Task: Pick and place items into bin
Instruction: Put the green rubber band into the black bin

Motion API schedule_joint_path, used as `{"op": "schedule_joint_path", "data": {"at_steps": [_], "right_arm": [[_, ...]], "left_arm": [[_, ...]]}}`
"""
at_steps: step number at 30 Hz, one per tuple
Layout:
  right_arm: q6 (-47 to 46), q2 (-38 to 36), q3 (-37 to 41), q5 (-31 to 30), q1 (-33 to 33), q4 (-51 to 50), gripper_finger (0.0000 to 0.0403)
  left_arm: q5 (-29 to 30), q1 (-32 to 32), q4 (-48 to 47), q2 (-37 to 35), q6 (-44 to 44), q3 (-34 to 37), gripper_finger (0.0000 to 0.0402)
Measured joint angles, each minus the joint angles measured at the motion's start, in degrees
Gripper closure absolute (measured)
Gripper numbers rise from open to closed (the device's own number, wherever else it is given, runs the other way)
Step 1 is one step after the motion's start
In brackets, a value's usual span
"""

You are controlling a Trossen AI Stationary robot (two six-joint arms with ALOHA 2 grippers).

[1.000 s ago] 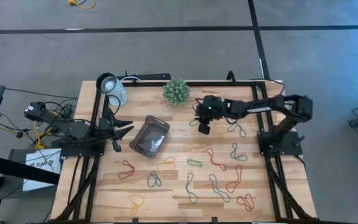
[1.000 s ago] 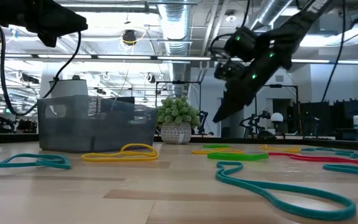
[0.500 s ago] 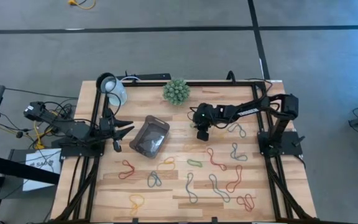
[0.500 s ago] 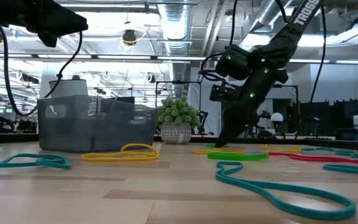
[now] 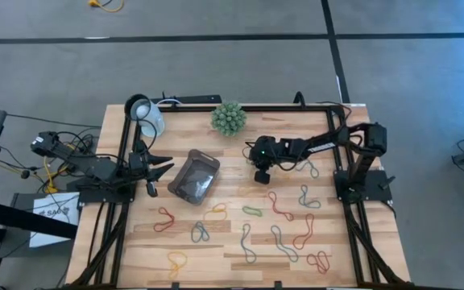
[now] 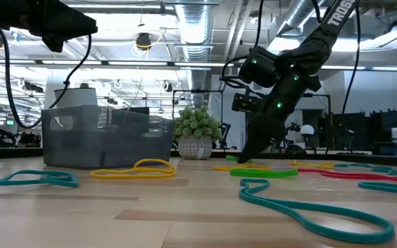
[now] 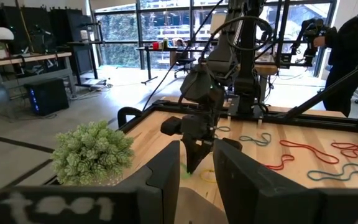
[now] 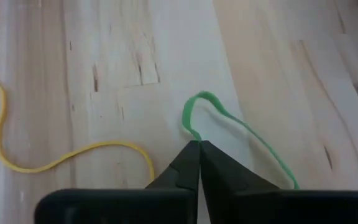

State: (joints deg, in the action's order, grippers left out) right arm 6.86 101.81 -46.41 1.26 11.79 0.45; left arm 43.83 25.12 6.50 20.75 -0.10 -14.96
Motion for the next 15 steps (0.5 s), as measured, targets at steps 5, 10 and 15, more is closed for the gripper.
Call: {"op": "schedule_joint_path", "data": {"at_steps": [5,10,15], "right_arm": [[-1.86,-3.32,-1.81,1.89,-1.39,1.90,0.0401],[-0.90,-5.80,-7.39,1.30,-2.16,3.00,0.0402],[-3.22,-5.34,-13.58,1.89,-3.33,11.28,0.0402]], "left_arm": [[0.02,0.00,0.01,0.00,-0.11,0.00,0.0315],[0.02,0.01,0.02,0.00,-0.11,0.00,0.0315],[0.07,0.00,0.84,-0.02,-0.11,0.00,0.0315]]}}
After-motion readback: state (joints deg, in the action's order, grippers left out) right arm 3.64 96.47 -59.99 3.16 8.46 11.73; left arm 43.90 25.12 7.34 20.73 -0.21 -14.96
